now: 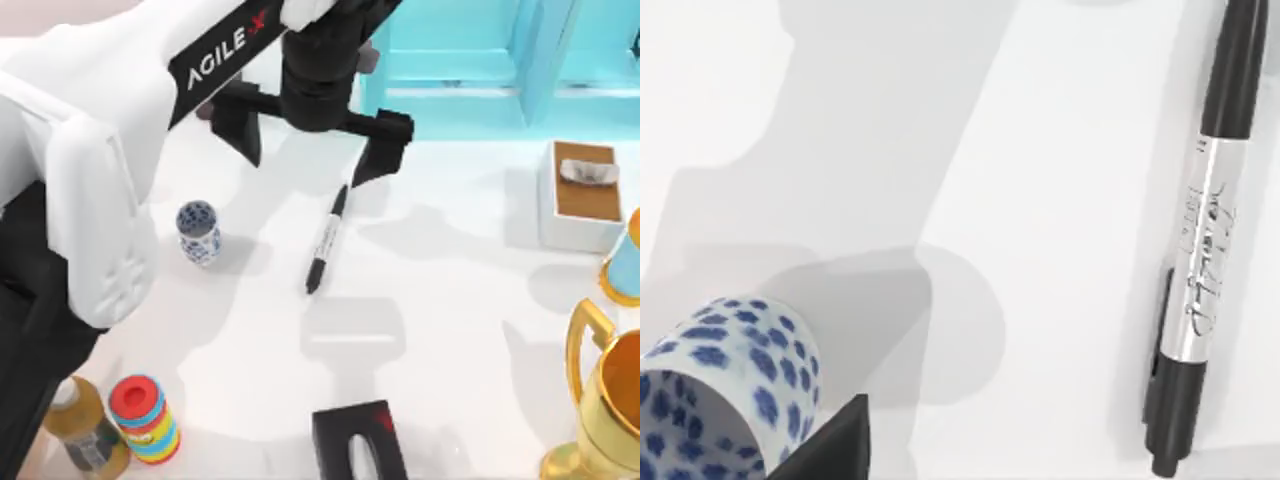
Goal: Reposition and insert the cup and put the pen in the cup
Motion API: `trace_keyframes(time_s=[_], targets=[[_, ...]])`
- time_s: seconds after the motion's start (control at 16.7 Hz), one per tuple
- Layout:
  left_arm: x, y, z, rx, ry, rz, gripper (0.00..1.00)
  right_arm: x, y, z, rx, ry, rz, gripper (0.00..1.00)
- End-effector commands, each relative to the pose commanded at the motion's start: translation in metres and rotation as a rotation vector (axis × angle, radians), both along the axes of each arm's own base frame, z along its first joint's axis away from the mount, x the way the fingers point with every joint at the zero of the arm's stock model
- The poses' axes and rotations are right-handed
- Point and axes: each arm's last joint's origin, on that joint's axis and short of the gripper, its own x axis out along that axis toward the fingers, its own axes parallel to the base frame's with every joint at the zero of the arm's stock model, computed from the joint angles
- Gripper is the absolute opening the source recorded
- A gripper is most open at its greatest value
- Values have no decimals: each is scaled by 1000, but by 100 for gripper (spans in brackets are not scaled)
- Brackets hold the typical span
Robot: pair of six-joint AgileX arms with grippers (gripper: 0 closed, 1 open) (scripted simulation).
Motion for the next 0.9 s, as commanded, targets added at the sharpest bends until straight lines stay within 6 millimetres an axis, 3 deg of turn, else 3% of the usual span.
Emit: trace_keyframes(time_s=[0.18,0.3,0.66,0.9], targets=[[-18,-25,-26,43,0,-53,100,0,0,0,0,0,0,100],[-24,-31,-32,51,-6,-68,100,0,0,0,0,0,0,100],[-22,-30,-37,52,-2,-67,100,0,0,0,0,0,0,100],[-16,-29,-69,52,-6,-69,100,0,0,0,0,0,0,100]])
